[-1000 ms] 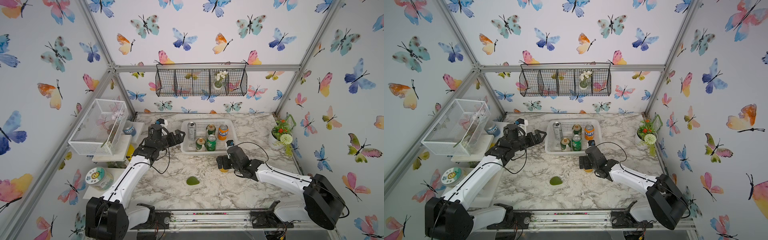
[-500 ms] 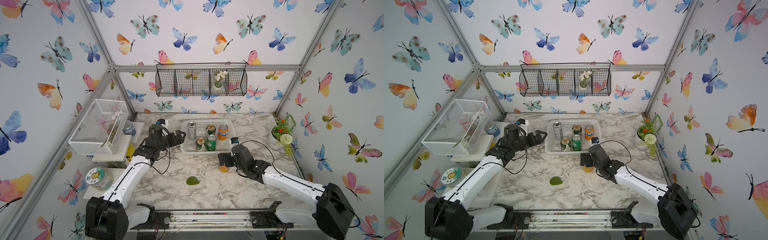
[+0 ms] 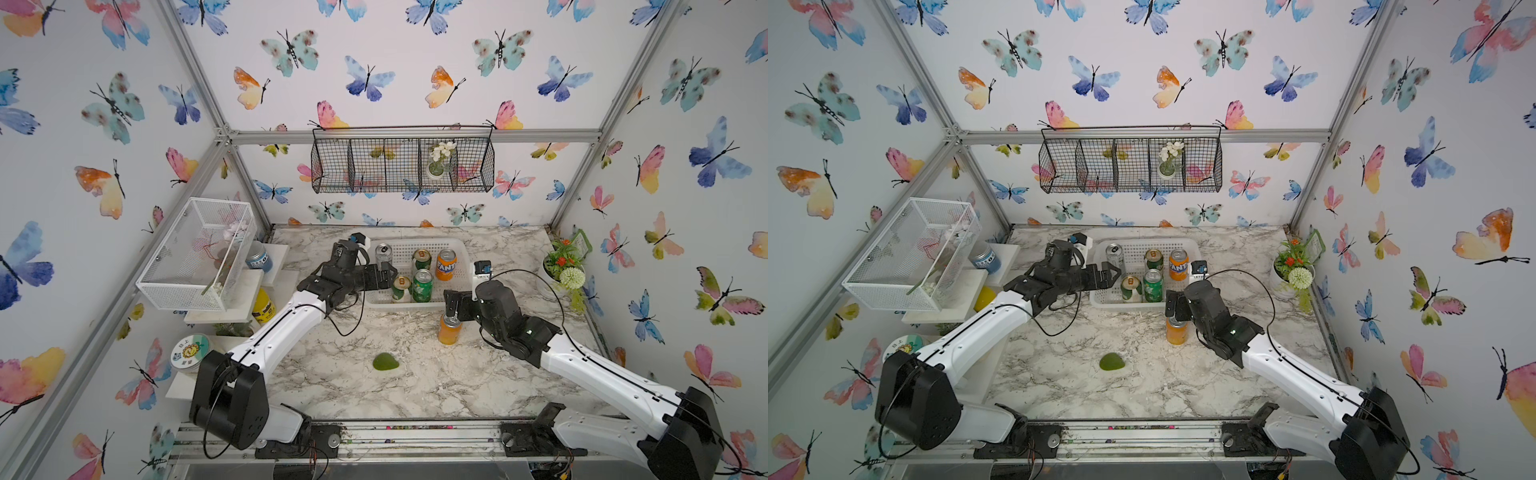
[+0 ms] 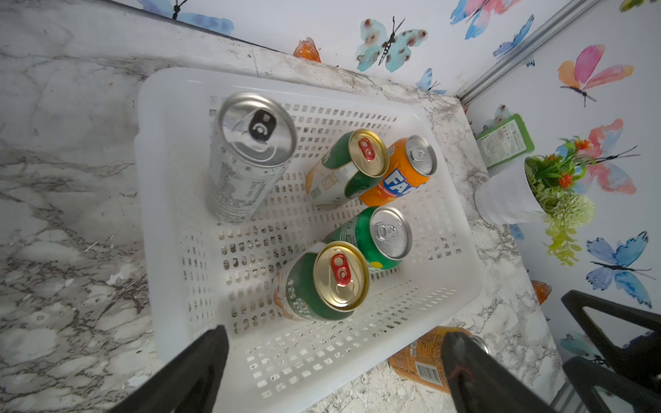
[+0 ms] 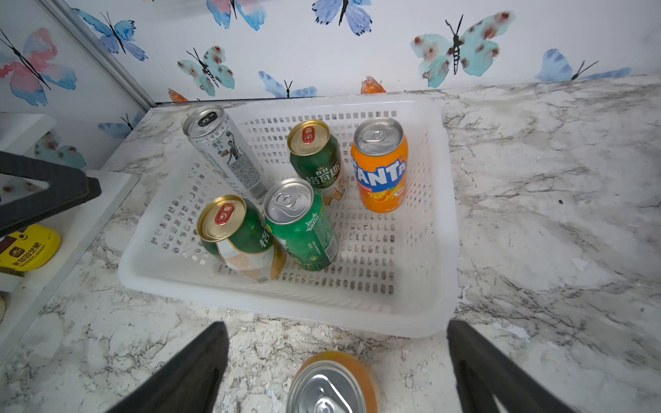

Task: Take out the drinks from the basket
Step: Pick up the drink from the basket.

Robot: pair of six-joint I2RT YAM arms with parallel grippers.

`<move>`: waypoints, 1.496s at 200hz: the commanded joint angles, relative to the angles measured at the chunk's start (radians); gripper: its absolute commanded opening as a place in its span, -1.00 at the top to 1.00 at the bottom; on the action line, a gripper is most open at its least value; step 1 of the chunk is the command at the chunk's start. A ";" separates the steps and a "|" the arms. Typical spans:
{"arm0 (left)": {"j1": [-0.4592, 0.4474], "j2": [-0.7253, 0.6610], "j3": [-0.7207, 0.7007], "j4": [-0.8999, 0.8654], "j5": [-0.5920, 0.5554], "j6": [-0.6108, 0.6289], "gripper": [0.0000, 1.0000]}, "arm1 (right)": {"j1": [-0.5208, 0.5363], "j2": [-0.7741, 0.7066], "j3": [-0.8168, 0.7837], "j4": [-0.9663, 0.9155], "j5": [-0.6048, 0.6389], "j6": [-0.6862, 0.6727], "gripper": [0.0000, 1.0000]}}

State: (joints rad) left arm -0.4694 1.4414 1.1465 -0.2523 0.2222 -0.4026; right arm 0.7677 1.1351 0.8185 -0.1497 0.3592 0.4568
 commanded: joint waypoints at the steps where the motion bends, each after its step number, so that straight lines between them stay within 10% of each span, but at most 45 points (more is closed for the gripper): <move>1: -0.046 0.077 0.076 -0.093 -0.101 0.106 -0.96 | 0.007 0.004 0.030 -0.036 0.063 -0.023 -0.96; 299: -0.127 0.448 0.216 -0.116 -0.216 0.102 -0.51 | 0.007 -0.033 -0.024 -0.028 0.076 0.003 -0.98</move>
State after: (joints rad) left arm -0.5968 1.8645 1.3487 -0.3546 0.0532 -0.2970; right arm 0.7677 1.1206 0.8085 -0.1757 0.4160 0.4488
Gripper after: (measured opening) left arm 0.792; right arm 0.989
